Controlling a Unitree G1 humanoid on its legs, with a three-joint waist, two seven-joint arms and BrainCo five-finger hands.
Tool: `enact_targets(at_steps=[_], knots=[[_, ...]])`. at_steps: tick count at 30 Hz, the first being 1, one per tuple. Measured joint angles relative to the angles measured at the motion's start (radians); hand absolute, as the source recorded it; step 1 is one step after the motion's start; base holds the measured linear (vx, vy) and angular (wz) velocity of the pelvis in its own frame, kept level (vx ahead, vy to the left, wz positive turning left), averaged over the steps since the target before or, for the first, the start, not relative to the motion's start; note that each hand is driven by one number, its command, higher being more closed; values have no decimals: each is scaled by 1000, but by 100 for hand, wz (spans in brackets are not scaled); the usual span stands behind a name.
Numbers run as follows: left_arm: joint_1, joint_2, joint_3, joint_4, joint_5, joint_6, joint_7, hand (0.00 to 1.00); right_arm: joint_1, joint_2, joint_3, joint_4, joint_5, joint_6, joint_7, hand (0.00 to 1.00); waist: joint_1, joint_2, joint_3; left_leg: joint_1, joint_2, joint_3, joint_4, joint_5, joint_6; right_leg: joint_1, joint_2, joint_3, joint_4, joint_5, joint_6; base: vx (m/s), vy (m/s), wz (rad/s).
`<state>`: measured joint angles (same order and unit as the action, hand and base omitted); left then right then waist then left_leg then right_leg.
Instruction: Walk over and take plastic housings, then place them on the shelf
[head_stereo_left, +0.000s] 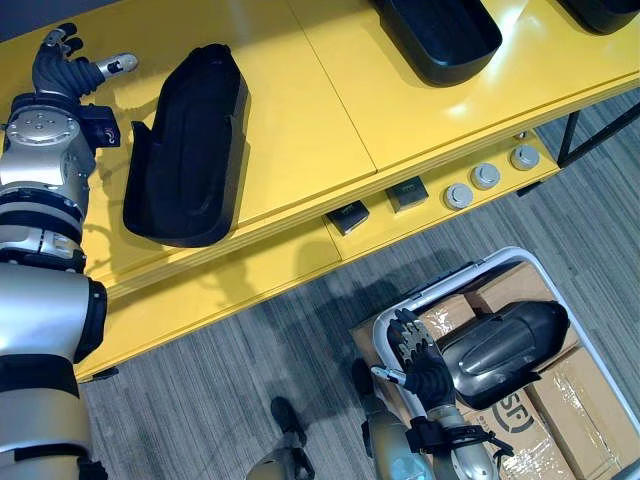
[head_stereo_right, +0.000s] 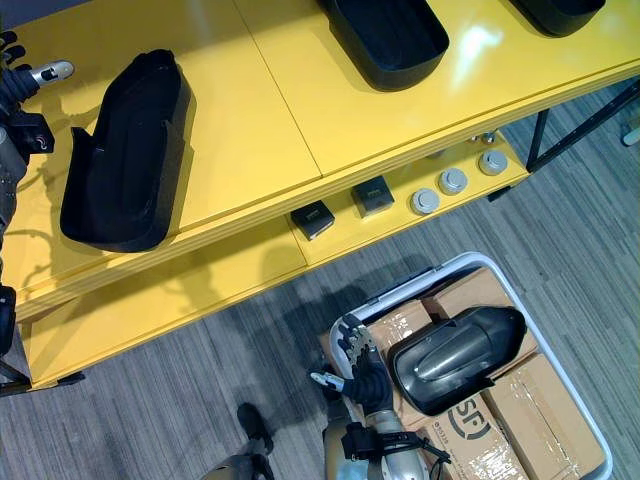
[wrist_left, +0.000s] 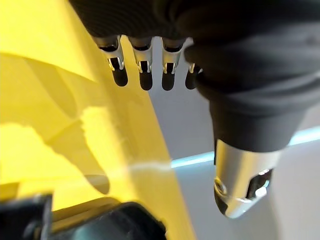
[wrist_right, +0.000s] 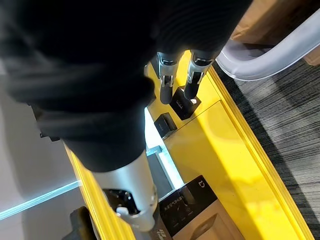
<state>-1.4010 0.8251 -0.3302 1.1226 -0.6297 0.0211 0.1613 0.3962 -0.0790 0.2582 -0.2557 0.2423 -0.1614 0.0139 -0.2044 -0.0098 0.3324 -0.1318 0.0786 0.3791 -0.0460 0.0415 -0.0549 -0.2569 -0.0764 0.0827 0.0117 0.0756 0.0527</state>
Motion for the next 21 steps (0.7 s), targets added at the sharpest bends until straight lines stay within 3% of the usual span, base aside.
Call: enact_targets(at_steps=[4, 6, 9, 13, 15, 18, 19, 21], knots=[[9, -36, 86, -210, -37, -53, 87, 0, -1, -2, -1, 0, -26, 0, -20, 0, 7, -4, 1, 22, 2, -9, -1, 0, 0, 29, 0, -13, -3, 0, 0, 2, 10, 7], [84, -54, 169, -408, -21, -135, 147, 0, -2, -4, -3, 1, -57, -3, -30, 0, 8, -5, 1, 61, 2, -16, -3, 0, 0, 70, 0, -15, -8, 0, 0, 0, 0, 0], [207, -89, 254, -595, 67, -196, 198, 0, -3, -5, -13, 2, -76, -12, -32, 0, 13, -5, -13, 89, 1, -25, -6, 0, 0, 108, -2, -22, -24, 0, 0, 8, 6, 7], [613, -271, 440, -923, 279, -231, 285, 0, -7, -2, -71, 2, -98, -27, -34, 0, 32, 13, -86, 132, 5, -64, -37, 0, 0, 174, 3, -86, -51, -1, 1, -11, 6, 31], [705, -321, 463, -971, 330, -231, 292, 0, -10, 2, -91, 1, -106, -36, -34, 0, 39, 15, -107, 136, 3, -83, -39, 0, 0, 190, 1, -107, -58, -1, 1, -12, 8, 32], [970, -464, 504, -1127, 436, -231, 291, 0, -16, 16, -142, 1, -136, -44, -37, 0, 67, 19, -153, 157, -5, -126, -39, 0, 0, 233, -8, -154, -63, -11, 5, -34, 17, 41], [1039, -499, 503, -1164, 456, -231, 286, 100, -16, 22, -149, 1, -139, -46, -42, 0, 71, 22, -168, 160, -10, -140, -40, 0, 0, 244, -14, -166, -63, -18, 7, -33, 18, 42], [1198, -589, 499, -1240, 501, -230, 264, 100, -21, 34, -176, 1, -143, -47, -44, 0, 87, 33, -196, 171, -17, -155, -40, 0, 0, 264, -19, -182, -62, -21, 9, -41, 27, 28]])
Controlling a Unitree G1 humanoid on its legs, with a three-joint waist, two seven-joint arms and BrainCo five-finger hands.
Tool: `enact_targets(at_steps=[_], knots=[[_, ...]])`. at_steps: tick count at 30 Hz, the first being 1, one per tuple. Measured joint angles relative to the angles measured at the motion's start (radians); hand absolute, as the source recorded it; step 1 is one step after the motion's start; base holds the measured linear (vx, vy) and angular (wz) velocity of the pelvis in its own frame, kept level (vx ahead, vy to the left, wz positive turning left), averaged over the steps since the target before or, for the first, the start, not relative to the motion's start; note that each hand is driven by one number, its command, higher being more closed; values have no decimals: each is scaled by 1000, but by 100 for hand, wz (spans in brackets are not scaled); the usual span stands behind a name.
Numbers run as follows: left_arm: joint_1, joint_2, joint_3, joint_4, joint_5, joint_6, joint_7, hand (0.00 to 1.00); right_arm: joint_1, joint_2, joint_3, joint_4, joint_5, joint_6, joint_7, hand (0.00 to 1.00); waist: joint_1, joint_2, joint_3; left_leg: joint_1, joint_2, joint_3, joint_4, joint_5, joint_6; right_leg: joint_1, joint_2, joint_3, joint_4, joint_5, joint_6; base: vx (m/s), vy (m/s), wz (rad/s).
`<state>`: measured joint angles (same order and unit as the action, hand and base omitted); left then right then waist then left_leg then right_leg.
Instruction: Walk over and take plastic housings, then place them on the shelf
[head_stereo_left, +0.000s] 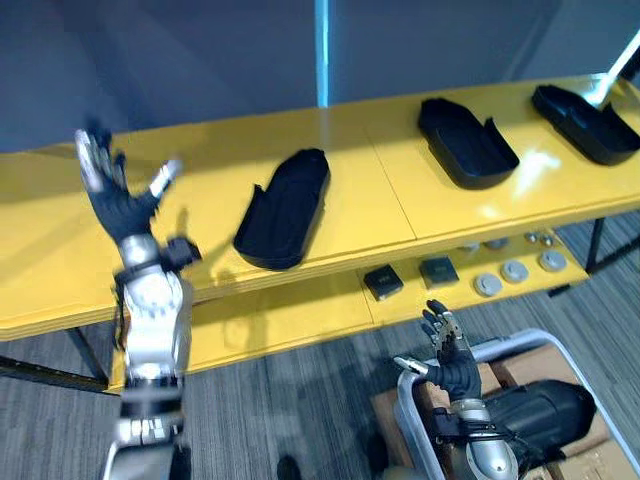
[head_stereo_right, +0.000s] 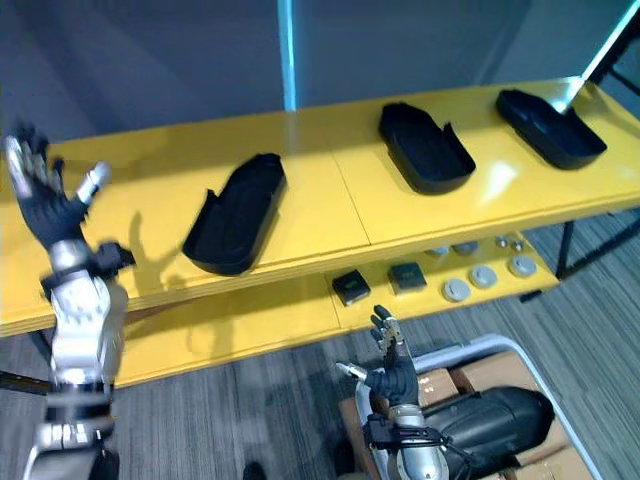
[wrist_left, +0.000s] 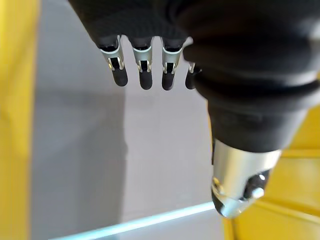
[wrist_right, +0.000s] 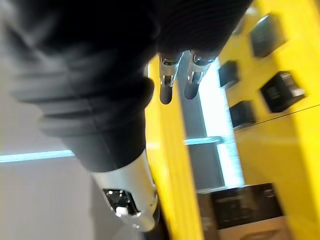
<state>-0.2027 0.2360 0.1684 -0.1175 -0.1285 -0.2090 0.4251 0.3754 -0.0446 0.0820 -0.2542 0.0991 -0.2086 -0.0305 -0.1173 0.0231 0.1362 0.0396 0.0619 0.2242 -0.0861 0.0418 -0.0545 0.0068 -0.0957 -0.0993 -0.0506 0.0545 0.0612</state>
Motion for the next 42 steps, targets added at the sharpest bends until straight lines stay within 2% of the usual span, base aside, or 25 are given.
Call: enact_targets(at_steps=[3, 8, 12, 17, 22, 26, 32, 39, 42], knots=[[202, -83, -46, -66, 34, 0, -55, 100, 1, 23, -25, 1, -23, -1, 1, 0, 7, 11, -41, 12, -10, -12, -5, 3, 4, 14, -12, -14, 9, -11, 9, -71, 22, 13], [369, -134, -148, -87, 33, 0, -185, 100, 20, 41, -53, 5, -30, -1, 11, 0, 17, 15, -73, 13, -12, -11, -6, 2, 4, 8, -13, -13, 9, -19, 13, -99, 10, 1], [425, -143, -165, -72, 24, -1, -285, 100, 25, 42, -74, 13, -25, -1, 23, 0, 21, 15, -94, -21, -8, 0, -6, 10, 12, -34, -10, -1, 10, -12, 13, -58, -7, -6], [421, -139, -184, -4, -8, -1, -332, 100, 21, 42, -92, 25, -2, -2, 25, 0, 19, 9, -91, -79, -8, 17, -5, 21, 17, -91, -9, 13, 8, 20, 10, 9, -8, -10], [300, -133, -195, 106, -7, 0, -328, 100, 4, 44, -98, 43, 13, -2, 24, 0, 16, -3, -60, -105, -7, 34, -1, 25, 13, -126, -7, 32, 8, 27, 10, 17, -2, -11], [108, -91, -195, 181, -9, 0, -286, 100, -32, 43, -89, 42, 13, -3, 17, 0, 10, -21, -10, -134, -4, 57, -1, 25, 14, -165, -2, 58, 3, 43, 12, -34, 5, -16], [-116, -14, -195, 297, -36, 0, -244, 100, -48, 42, -56, 42, 14, -4, 7, 0, -26, -22, 26, -156, -3, 78, 0, 25, 14, -194, 1, 77, -2, 49, 13, 7, 9, -11], [-239, 8, -204, 379, -85, -1, -232, 100, -59, 37, -22, 42, 45, -7, 2, 0, -35, -20, 60, -164, 4, 90, 0, 24, 12, -212, 5, 95, -2, 52, 10, 4, 8, -8], [-303, 43, -237, 427, -106, -3, -232, 100, -62, 34, -19, 42, 53, -7, 3, 0, -35, -18, 71, -171, 4, 97, 0, 24, 12, -222, 6, 109, -3, 57, 7, -13, 14, -7]])
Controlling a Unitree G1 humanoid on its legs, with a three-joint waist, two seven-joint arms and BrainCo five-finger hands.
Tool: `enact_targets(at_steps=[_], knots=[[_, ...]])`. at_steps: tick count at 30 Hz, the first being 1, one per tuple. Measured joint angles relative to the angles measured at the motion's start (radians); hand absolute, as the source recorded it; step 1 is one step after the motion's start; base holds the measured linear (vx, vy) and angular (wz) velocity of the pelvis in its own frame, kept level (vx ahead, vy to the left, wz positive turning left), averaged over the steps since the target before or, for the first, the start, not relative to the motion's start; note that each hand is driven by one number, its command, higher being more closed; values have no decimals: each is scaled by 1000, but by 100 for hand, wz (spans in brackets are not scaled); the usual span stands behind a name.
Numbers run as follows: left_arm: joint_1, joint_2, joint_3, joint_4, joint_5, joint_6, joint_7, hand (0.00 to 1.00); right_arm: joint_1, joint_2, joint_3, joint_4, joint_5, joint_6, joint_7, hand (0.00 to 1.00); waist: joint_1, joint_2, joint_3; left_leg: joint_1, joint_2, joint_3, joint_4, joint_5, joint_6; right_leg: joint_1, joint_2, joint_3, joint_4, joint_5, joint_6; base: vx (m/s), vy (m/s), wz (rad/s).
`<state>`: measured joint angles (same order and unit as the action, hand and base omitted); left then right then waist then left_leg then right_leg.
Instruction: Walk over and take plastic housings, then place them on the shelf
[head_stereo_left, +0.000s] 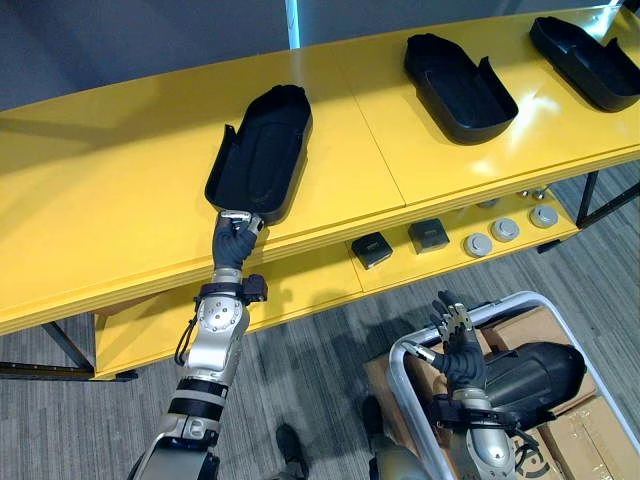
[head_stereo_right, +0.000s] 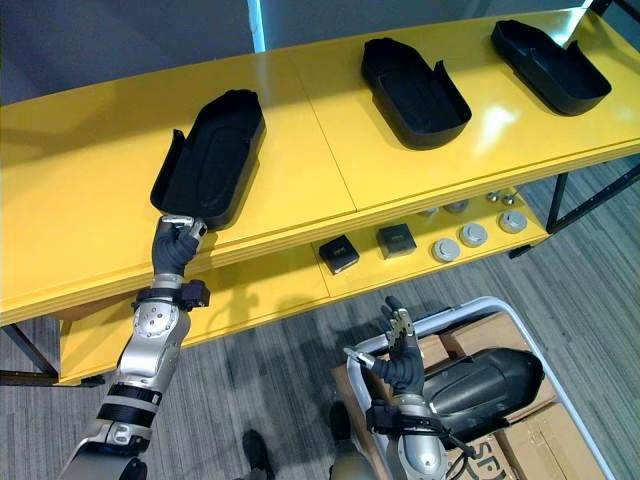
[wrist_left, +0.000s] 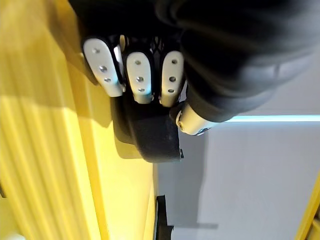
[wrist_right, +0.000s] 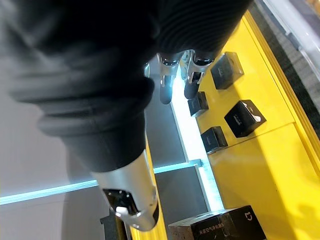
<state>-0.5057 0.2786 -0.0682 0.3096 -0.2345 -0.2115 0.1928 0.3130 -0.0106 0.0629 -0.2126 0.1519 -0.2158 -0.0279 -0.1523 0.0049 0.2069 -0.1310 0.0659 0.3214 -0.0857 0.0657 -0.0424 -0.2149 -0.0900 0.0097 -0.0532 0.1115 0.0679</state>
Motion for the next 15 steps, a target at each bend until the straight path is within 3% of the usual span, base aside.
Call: enact_targets(at_steps=[11, 15], knots=[[-226, 50, -74, 192, -45, 3, 2, 100, -5, -29, 78, -1, 4, 0, 0, 0, -7, 2, 29, -12, -5, 7, 0, 2, 1, -15, -3, 10, -4, 12, -3, -3, 5, -2], [-291, 71, -79, 249, -74, 11, 1, 100, -13, -32, 105, -9, 4, 0, 1, 0, -31, 1, 35, -14, -7, 12, 0, 2, 1, -19, -5, 15, -4, 13, -4, 9, 14, -3]])
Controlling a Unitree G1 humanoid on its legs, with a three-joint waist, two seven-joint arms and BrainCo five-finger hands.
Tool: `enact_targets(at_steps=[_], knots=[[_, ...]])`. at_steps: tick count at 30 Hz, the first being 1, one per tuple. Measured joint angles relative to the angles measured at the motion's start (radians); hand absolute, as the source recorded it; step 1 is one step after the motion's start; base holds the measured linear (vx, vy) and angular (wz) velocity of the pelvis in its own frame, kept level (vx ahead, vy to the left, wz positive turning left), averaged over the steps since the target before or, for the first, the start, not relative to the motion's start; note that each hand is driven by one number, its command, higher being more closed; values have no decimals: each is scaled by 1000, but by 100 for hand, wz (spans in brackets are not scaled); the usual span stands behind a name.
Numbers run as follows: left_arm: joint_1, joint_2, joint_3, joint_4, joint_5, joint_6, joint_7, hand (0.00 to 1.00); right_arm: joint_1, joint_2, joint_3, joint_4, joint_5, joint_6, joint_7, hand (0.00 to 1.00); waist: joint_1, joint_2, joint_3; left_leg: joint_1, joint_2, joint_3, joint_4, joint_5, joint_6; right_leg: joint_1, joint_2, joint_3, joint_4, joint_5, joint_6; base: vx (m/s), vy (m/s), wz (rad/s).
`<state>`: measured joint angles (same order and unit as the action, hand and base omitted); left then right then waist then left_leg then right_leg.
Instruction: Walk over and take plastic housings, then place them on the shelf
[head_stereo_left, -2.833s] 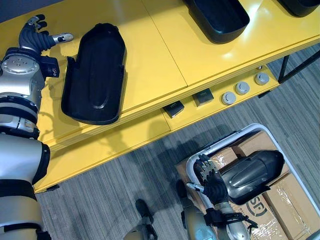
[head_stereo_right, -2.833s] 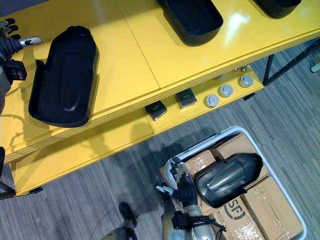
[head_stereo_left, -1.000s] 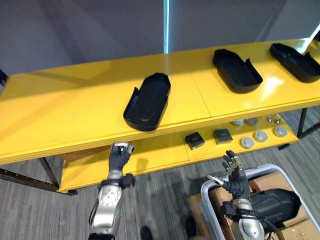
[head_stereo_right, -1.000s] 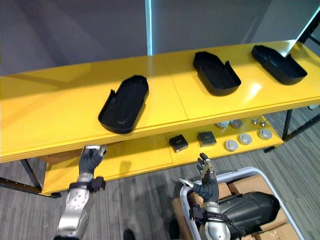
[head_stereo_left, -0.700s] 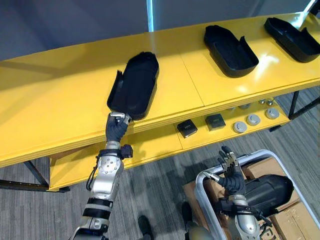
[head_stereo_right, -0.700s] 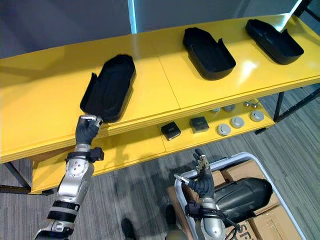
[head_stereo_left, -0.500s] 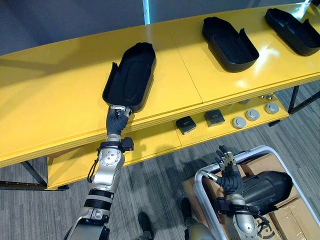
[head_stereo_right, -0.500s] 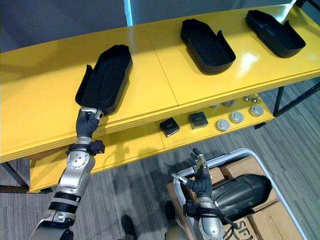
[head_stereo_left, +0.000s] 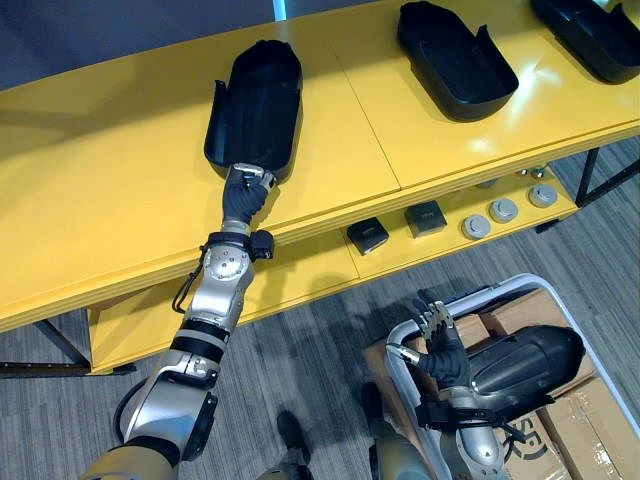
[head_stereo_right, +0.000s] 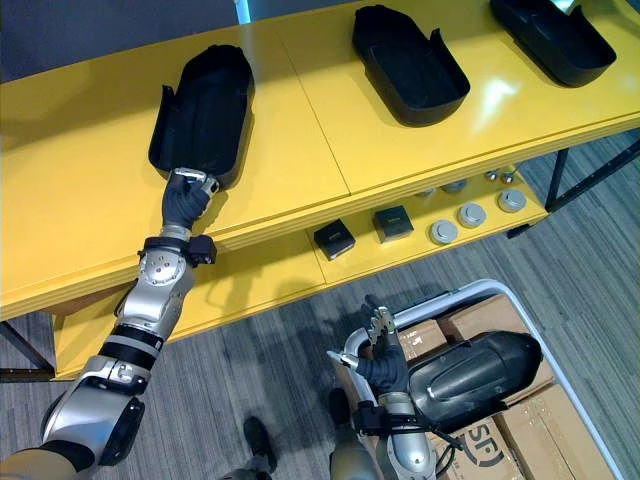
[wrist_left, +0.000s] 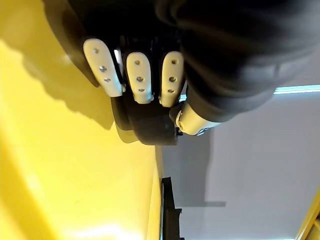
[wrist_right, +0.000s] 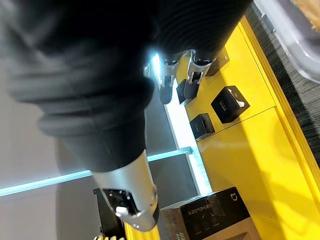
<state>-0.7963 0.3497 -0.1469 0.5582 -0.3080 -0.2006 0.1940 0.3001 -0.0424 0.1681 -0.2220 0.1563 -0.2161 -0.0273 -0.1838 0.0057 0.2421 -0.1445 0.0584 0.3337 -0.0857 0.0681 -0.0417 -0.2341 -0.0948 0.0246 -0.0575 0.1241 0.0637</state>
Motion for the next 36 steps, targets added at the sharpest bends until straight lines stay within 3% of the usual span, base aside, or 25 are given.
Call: enact_targets(at_steps=[36], knots=[[-342, 0, -66, 304, -122, 39, -3, 100, -5, -3, 67, -47, 71, -1, 11, 0, -79, -34, 53, 3, -1, 48, 0, 0, 0, -19, 4, 50, -6, 24, -7, 7, 16, -3]])
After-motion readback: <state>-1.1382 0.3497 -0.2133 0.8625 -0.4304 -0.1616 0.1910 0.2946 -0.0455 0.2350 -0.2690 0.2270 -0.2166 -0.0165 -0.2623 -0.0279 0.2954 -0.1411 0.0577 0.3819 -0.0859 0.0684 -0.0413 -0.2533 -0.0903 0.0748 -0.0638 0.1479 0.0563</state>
